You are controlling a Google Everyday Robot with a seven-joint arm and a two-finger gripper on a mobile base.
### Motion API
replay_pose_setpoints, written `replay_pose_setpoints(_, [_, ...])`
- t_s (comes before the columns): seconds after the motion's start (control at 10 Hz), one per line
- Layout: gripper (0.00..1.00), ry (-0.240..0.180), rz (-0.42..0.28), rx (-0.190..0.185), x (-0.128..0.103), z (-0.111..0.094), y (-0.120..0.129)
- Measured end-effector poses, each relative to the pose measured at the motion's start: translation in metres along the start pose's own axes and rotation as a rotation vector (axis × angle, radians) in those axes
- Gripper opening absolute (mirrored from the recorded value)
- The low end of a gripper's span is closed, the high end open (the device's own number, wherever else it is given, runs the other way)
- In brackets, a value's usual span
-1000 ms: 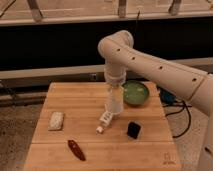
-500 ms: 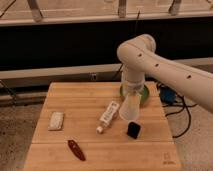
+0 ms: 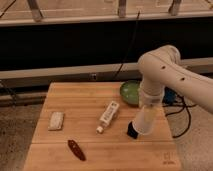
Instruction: Place the ceramic cup over the eraser
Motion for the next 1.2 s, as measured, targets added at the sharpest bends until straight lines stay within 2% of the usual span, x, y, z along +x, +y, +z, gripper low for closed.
replay_pose_setpoints(0.3, [0.0,-0.03,0.004,0.013,-0.01,0.008,-0.004])
replay_pose_setpoints(0.7, [0.0,-0.04,-0.009,0.027,-0.018,0.008,-0.016])
replay_pose_setpoints(1.2, [0.0,-0.073,-0.045,0.007,-0.036,0.031,-0.028])
